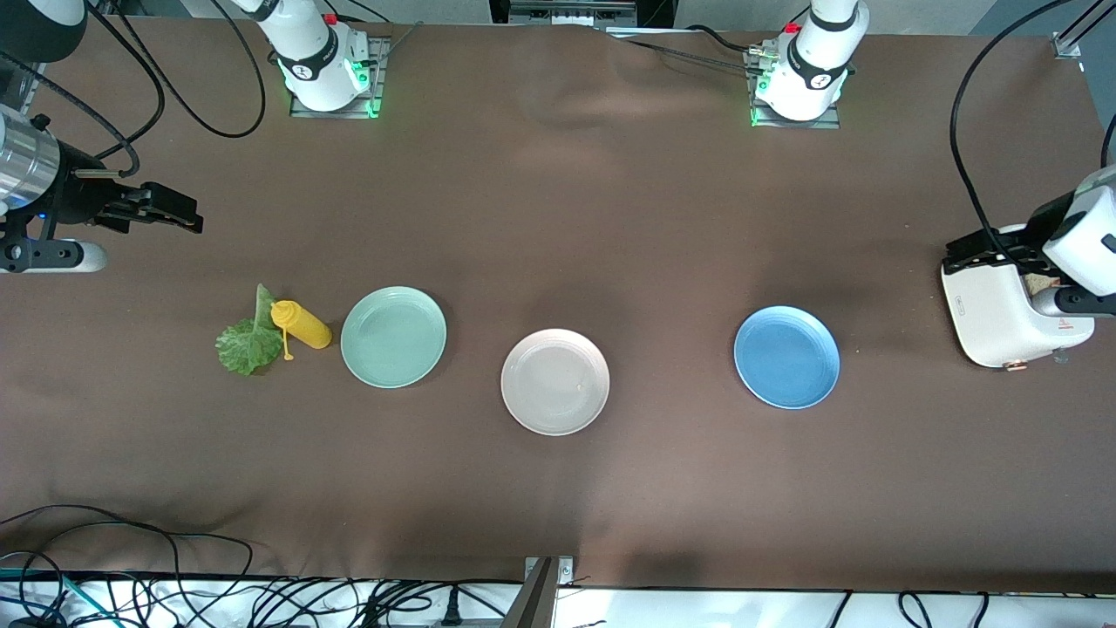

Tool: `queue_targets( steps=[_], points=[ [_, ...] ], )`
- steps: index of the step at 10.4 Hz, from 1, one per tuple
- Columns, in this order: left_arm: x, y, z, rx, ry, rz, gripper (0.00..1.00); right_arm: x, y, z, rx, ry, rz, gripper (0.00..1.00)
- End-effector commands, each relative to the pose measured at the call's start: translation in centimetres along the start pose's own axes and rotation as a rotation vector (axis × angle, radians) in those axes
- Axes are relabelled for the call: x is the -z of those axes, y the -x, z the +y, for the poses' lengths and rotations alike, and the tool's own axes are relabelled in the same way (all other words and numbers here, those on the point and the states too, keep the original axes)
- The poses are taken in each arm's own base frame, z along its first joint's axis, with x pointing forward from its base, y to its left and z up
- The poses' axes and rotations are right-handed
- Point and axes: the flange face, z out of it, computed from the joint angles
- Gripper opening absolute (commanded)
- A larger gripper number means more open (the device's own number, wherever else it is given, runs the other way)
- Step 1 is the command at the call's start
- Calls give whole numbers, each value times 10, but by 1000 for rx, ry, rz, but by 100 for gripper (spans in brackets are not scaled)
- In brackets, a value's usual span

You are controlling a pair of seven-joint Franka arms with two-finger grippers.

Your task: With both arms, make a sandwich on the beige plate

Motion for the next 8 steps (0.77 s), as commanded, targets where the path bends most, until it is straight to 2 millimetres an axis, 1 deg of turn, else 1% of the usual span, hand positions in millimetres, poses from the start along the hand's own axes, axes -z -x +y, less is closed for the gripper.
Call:
queue_targets(
  steps=[1, 2, 3, 5, 6, 7, 8],
  points=[
    [-19, -11, -35, 12, -63, -26, 100, 1, 2, -2, -4, -16, 4, 100],
    [-31, -15, -57, 21, -52, -46, 100, 1, 2, -2, -4, -16, 4, 100],
    [-46, -17, -89, 18, -31, -69, 100, 0, 2, -2, -4, -16, 3, 100],
    [-74, -17, -135, -39, 0, -113, 100, 0, 1, -2, -4, -16, 4, 100],
    [-91, -20, -154, -38, 13, -131, 100, 0, 1, -2, -4, -16, 4, 100],
    [-101, -24, -171, -26, 16, -109, 100, 0, 1, -2, -4, -16, 4, 100],
    [-113, -29, -180, -20, 16, -98, 100, 0, 2, -2, -4, -16, 3, 100]
  ],
)
